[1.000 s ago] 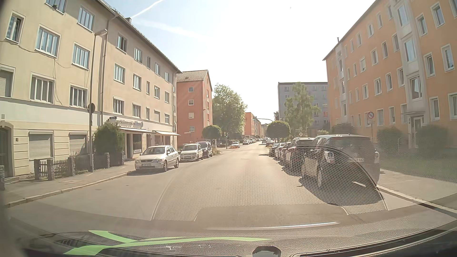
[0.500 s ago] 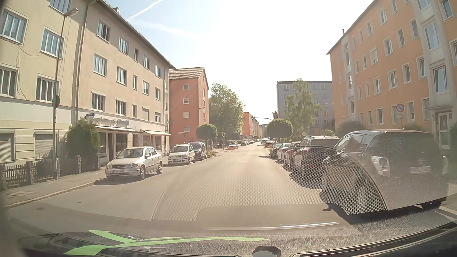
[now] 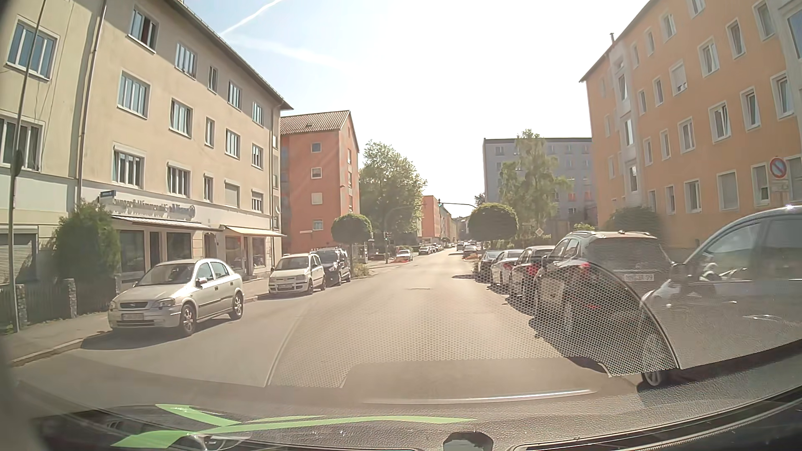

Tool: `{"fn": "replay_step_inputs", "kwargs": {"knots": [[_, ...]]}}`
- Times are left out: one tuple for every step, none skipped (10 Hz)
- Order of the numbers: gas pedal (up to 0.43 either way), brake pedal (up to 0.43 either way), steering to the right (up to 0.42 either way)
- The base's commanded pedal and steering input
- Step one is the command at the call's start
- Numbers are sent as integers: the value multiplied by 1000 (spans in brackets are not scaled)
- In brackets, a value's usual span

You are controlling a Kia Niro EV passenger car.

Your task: Follow the waypoints while adhering to traffic rules and regulations

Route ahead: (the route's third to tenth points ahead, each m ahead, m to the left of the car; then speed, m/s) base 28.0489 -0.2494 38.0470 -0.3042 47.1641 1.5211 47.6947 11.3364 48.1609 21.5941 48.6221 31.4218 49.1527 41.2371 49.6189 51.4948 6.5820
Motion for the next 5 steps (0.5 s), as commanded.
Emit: {"fn": "replay_step_inputs", "kwargs": {"knots": [[0, 0, 6], [0, 0, 6], [0, 0, 6], [0, 0, 7], [0, 0, 6]]}}
